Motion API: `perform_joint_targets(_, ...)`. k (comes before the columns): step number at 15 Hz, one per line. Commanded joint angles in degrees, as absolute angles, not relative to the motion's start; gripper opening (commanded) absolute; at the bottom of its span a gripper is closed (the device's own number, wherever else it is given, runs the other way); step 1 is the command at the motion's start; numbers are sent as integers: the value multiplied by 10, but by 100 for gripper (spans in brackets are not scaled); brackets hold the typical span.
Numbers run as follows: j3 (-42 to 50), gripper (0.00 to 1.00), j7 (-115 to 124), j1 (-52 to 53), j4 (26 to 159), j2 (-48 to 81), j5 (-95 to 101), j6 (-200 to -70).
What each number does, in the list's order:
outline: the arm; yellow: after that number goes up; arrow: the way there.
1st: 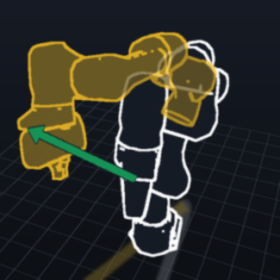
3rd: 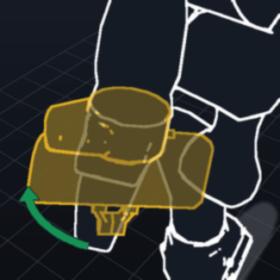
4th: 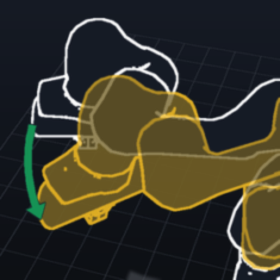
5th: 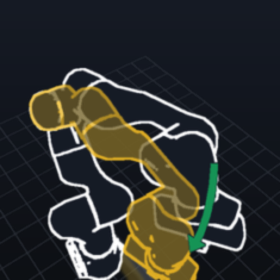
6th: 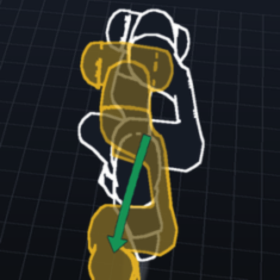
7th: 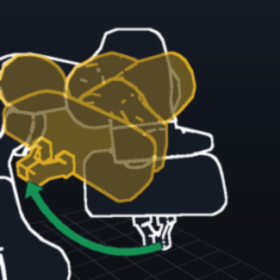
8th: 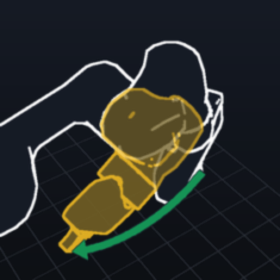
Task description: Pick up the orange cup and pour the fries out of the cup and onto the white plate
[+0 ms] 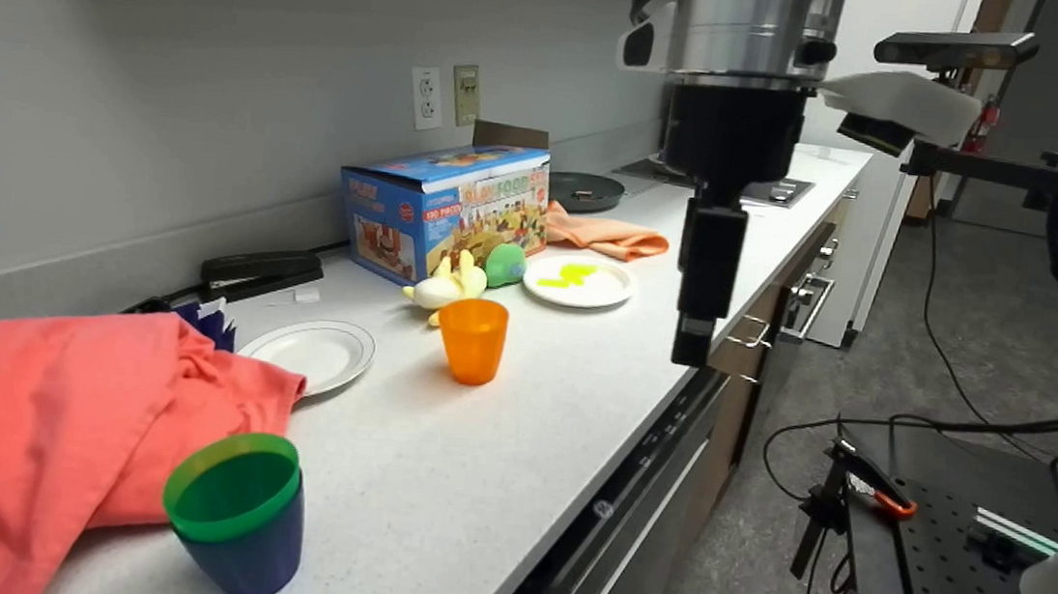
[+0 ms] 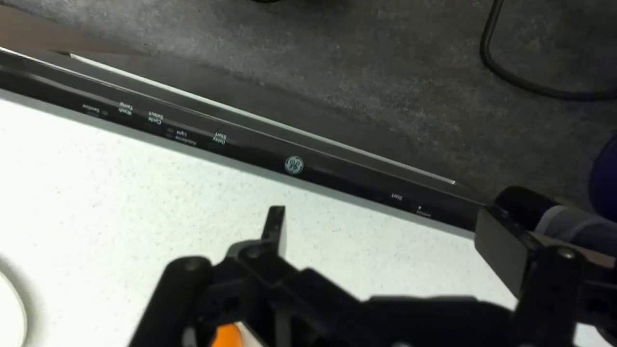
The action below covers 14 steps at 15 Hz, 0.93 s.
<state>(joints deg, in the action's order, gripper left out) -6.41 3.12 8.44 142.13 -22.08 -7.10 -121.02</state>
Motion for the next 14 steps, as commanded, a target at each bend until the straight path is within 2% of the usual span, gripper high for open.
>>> perform_joint_targets(1,-73,100,57,70,1369,-160,-53,-1248)
perform_joint_targets(8,-71,100,126,54,1279,-51,6,-1325)
perform_joint_targets(9,-67,100,100,61,1318,-89,-12,-1319)
perform_joint_targets(14,-66,100,102,61,1313,-79,-11,-1319)
